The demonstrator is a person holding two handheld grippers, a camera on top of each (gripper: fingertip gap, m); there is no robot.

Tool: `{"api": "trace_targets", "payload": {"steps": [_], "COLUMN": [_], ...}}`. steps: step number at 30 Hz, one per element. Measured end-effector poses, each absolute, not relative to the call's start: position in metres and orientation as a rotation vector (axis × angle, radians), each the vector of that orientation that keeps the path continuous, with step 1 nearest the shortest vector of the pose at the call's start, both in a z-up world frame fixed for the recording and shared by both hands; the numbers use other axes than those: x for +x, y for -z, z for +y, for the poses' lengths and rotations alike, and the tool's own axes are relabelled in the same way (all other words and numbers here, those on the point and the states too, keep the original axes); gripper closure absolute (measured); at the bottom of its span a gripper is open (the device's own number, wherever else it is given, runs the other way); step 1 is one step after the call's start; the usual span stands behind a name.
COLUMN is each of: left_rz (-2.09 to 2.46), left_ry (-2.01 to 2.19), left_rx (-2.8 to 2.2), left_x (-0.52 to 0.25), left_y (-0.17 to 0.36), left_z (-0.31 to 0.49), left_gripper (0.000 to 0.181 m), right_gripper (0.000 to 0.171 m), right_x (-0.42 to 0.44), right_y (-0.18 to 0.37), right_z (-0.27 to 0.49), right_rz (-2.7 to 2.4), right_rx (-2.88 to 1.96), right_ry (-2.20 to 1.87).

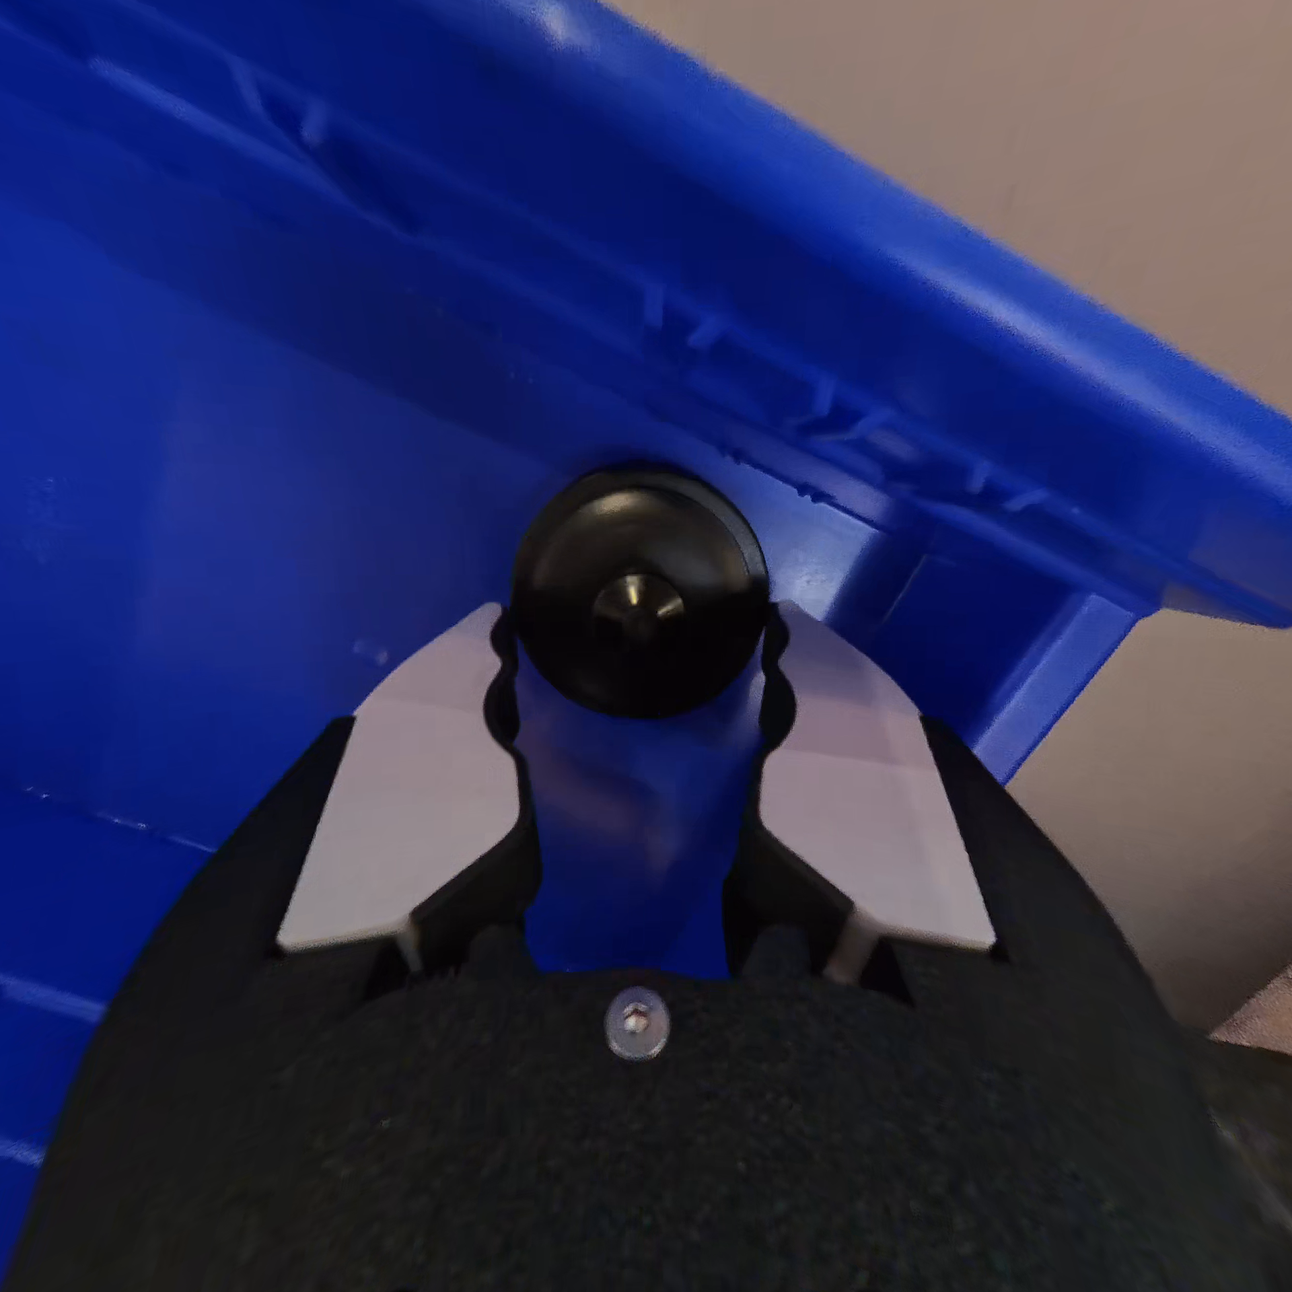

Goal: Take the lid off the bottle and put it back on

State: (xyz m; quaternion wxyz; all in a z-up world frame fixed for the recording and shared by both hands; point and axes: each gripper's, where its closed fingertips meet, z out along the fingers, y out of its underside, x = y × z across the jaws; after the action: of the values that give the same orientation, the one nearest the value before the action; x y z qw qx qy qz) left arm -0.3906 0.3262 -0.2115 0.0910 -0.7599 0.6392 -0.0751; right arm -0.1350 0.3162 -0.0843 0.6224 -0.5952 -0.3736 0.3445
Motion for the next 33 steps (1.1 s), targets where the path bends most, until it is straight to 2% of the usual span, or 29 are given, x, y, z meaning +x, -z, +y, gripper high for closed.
{"api": "trace_targets", "payload": {"steps": [3,6,11,15,18,25,33], "left_rz": [1.882,1.815,1.653,1.552,1.524,1.597,1.634], "left_ry": [0.184,0.15,0.173,0.258,0.344,0.358,0.265], "left_rx": [-2.257,-2.249,-2.201,-2.147,-2.156,-2.334,-2.453], "left_x": [-0.397,-0.404,-0.386,-0.328,-0.271,-0.172,-0.13], "left_y": [0.206,0.177,0.074,-0.012,-0.05,-0.038,-0.002], "left_z": [0.331,0.34,0.346,0.332,0.312,0.289,0.303], "left_gripper": [0.114,0.114,0.115,0.115,0.115,0.115,0.114], "right_gripper": [0.085,0.085,0.085,0.085,0.085,0.085,0.085], "right_x": [-0.135,-0.135,-0.136,-0.136,-0.136,-0.137,-0.136], "right_y": [0.084,0.084,0.084,0.084,0.084,0.084,0.084], "right_z": [0.317,0.317,0.317,0.317,0.317,0.318,0.319], "right_rz": [-0.856,-0.855,-0.856,-0.847,-0.837,-0.841,-0.833], "right_rx": [-1.366,-1.368,-1.37,-1.372,-1.375,-1.38,-1.386], "right_ry": [-0.793,-0.792,-0.786,-0.777,-0.77,-0.765,-0.763]}}
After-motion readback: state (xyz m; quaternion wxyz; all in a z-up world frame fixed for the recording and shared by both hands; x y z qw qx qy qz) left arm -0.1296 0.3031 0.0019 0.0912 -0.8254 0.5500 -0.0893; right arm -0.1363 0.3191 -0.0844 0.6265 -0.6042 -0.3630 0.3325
